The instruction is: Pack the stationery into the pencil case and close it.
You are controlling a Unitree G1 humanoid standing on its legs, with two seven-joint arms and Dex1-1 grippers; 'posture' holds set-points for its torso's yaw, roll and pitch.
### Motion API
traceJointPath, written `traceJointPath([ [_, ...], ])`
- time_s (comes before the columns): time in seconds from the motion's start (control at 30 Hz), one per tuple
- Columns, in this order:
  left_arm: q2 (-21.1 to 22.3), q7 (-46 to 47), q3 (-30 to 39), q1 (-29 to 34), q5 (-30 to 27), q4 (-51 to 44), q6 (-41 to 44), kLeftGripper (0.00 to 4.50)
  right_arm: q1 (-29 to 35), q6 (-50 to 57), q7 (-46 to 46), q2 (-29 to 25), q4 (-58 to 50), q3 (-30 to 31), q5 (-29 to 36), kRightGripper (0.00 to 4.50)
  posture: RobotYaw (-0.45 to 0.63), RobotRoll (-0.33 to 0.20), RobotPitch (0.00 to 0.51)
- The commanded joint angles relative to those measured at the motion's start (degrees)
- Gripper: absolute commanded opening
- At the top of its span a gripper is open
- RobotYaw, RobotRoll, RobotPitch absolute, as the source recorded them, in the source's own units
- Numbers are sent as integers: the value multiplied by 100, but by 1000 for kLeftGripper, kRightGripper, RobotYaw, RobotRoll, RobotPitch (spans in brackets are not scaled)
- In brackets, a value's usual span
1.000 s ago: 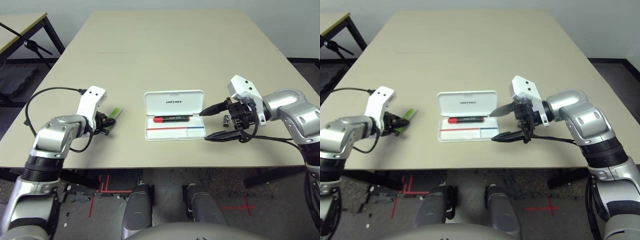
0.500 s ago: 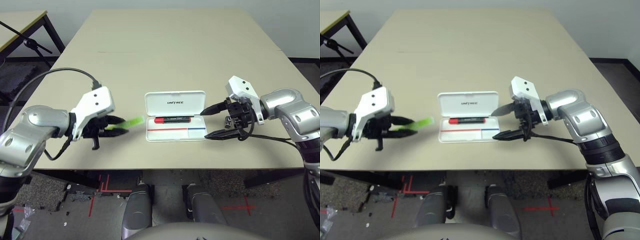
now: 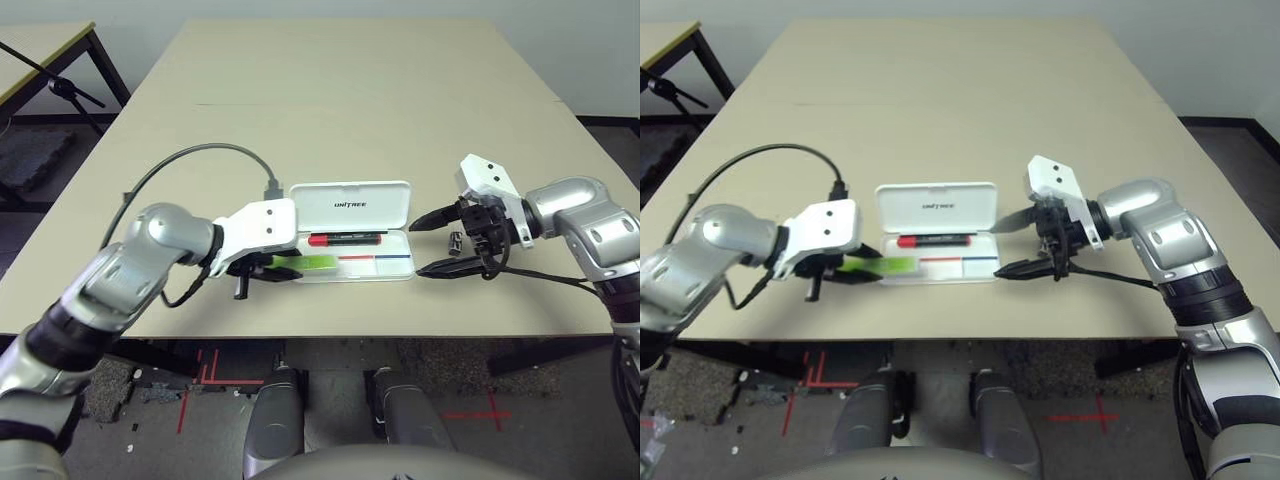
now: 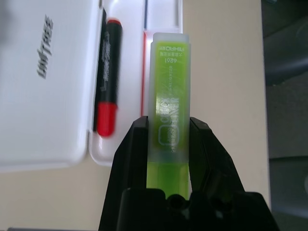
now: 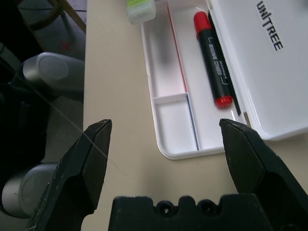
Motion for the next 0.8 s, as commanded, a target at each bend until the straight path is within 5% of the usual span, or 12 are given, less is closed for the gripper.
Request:
traceJointPath([
  [0.03,-209,-146,-316,-196,200,267,-82,1083,56,-23,53,-100,-44,24,-44,4500,0,0,81],
  [0.43,-1018,-3,-648,-299,427,652,30,1083,157,-29,7,-199,-138,-6,-75,4500,-14,0,78],
  [0.8,-1248,151,-715,-332,861,1204,-161,1083,191,-35,-66,-124,-164,35,-103,4500,-20,0,76],
])
